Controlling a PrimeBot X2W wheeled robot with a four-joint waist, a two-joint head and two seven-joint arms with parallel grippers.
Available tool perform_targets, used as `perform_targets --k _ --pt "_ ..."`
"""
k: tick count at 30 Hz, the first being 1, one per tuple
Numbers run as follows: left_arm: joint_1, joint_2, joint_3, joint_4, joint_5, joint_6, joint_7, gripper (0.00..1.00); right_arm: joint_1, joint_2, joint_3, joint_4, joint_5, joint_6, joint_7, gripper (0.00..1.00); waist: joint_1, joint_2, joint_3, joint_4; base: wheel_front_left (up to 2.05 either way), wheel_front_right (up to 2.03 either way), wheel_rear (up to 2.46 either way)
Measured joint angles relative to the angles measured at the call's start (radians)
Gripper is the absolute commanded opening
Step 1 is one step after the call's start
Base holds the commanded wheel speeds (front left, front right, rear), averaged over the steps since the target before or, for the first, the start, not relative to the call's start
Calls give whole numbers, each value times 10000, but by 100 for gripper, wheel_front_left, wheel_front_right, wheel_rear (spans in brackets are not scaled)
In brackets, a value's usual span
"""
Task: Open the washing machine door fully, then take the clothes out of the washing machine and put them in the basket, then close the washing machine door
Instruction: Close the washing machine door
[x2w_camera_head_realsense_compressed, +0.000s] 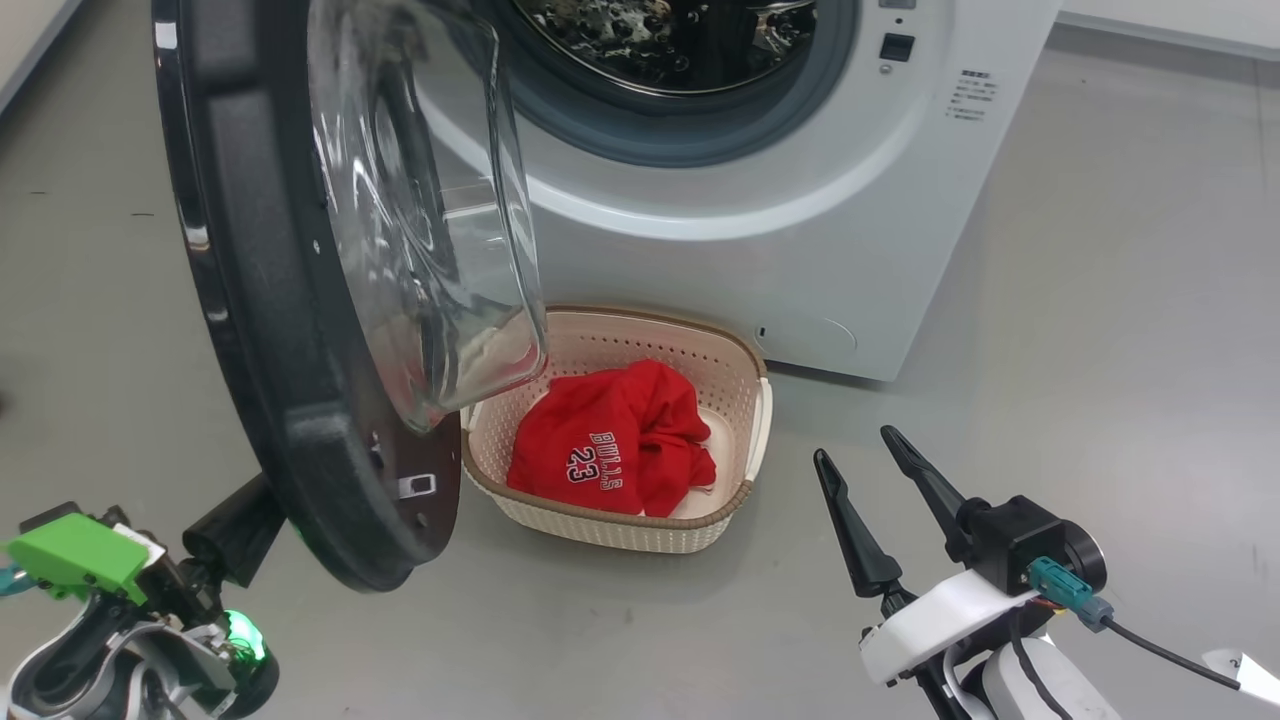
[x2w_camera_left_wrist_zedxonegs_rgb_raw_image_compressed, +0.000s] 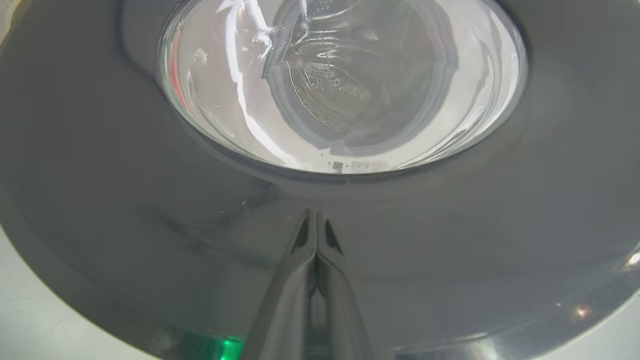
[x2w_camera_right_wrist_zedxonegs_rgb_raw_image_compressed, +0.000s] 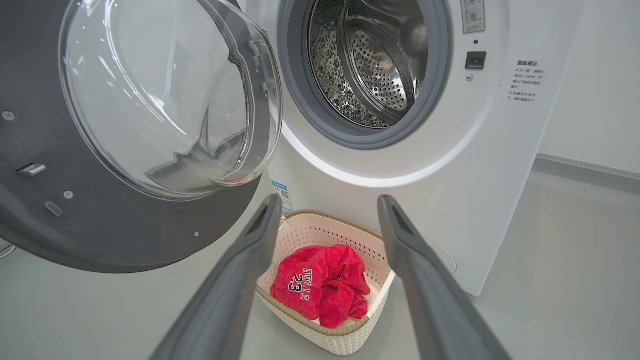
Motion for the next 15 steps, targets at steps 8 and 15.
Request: perform_targets --k 8,15 --pt "12 -132 -267 -332 -201 0 73 0 -170 0 33 0 -17 0 2 100 0 0 165 -585 0 0 0" --pt "5 -232 -424 -593 -481 0 54 0 -185 6 23 -17 -17 0 0 100 0 0 312 -1165 0 0 0"
